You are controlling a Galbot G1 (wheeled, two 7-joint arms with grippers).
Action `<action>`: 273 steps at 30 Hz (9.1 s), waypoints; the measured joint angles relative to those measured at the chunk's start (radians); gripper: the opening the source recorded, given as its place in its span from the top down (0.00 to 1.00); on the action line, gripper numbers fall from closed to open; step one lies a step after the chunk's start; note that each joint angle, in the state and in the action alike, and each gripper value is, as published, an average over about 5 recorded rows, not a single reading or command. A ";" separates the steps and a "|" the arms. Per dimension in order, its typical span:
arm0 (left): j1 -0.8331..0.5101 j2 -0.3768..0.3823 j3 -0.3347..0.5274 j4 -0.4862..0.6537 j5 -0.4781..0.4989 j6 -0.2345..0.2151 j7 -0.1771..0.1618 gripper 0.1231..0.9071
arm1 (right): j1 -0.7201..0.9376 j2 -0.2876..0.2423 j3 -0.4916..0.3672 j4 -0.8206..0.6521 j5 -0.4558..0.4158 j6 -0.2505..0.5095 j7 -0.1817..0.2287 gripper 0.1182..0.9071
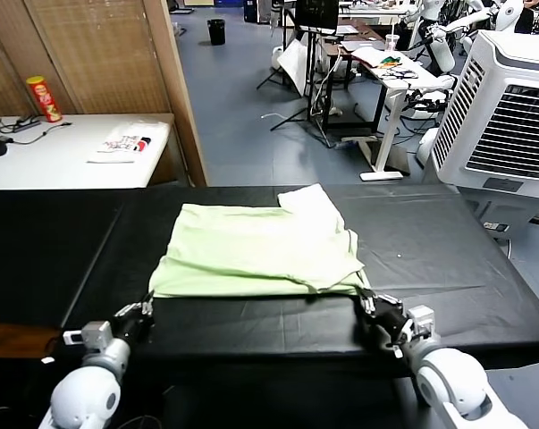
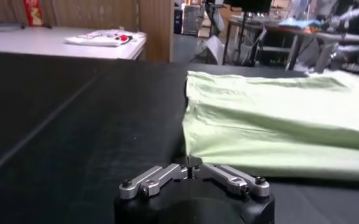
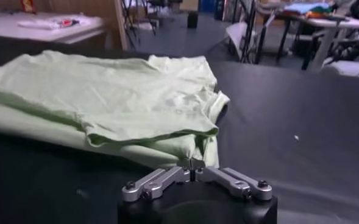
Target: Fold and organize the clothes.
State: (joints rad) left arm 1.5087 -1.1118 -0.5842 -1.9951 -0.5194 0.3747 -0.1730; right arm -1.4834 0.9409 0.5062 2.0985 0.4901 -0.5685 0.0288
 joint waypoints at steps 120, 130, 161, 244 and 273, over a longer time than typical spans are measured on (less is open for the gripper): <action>-0.518 0.177 0.201 0.221 -0.242 0.159 -0.018 0.99 | 0.658 0.042 -0.298 -0.377 0.156 -0.027 -0.004 0.99; -0.344 0.228 0.116 0.043 -0.255 0.165 -0.058 0.99 | 0.482 -0.037 -0.251 -0.165 0.212 -0.118 0.070 0.99; 0.019 0.190 -0.008 -0.158 -0.182 0.237 -0.067 0.79 | 0.336 -0.073 -0.196 -0.051 0.205 -0.168 0.093 0.62; -0.008 -0.114 -0.052 -0.031 -0.032 0.052 -0.021 0.14 | 0.386 0.120 -0.206 -0.116 0.028 -0.039 0.063 0.14; -0.002 -0.093 -0.104 0.023 0.170 -0.012 0.040 0.95 | 0.356 0.141 -0.181 -0.091 -0.002 -0.034 0.066 0.14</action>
State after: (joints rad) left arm 1.5069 -1.2050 -0.6879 -1.9725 -0.3498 0.3624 -0.1329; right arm -1.1277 1.0824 0.3256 2.0078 0.4881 -0.6022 0.0952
